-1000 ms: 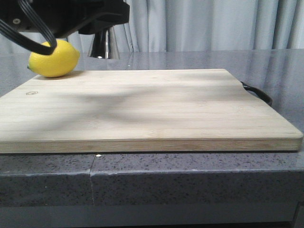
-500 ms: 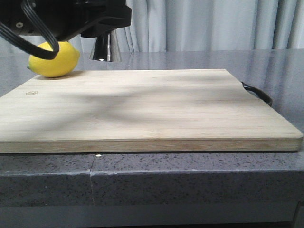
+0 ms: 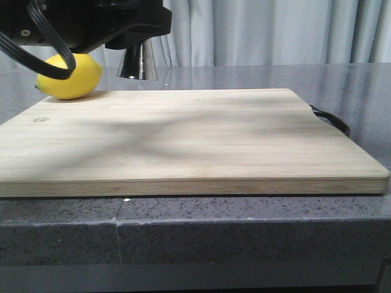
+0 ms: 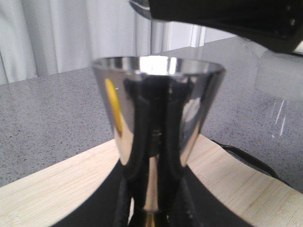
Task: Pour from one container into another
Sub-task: 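Tilt the beaker with the right gripper, pouring liquid into the jigger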
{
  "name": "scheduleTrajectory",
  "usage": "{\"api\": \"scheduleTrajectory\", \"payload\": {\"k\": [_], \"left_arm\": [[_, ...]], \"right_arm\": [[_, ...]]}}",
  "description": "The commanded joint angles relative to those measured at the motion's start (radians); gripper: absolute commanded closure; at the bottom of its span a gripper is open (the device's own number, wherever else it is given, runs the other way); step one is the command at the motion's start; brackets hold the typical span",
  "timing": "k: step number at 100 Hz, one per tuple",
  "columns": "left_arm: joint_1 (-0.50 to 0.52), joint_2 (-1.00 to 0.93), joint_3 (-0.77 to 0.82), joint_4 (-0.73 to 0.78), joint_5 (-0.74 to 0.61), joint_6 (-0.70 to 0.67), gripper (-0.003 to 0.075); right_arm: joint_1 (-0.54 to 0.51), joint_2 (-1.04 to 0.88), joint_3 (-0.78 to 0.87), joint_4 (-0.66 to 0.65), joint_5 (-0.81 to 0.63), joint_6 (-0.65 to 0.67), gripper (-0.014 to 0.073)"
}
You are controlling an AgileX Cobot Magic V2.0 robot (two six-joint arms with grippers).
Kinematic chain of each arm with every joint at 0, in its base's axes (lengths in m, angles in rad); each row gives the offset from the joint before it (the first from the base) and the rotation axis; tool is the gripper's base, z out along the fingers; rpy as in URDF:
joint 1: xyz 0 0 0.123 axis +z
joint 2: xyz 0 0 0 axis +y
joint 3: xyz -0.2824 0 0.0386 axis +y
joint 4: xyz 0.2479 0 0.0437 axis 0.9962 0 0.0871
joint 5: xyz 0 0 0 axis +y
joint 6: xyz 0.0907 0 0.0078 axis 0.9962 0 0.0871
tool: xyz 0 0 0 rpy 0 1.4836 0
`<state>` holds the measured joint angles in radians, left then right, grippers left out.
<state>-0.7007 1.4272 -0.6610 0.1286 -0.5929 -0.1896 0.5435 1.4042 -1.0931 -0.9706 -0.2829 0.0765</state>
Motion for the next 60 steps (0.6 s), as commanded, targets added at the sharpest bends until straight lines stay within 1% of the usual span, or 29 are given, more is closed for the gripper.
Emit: {"api": "scheduleTrajectory", "payload": {"k": [1,33,60], "left_arm": [[-0.008,-0.026,-0.028,-0.005,-0.109,-0.009,0.0740],[-0.008,-0.026,-0.028,-0.005,-0.117,-0.009,0.0740],[-0.006,-0.026,-0.028,-0.005,-0.117,-0.009,0.0740]], "right_arm": [[0.000,-0.038,-0.037,-0.020,-0.047,-0.005,0.0316],[0.000,-0.038,-0.037,-0.134,-0.055,-0.005,0.0316],[0.000,-0.038,-0.037,-0.168,-0.075,-0.006,0.0316]]}}
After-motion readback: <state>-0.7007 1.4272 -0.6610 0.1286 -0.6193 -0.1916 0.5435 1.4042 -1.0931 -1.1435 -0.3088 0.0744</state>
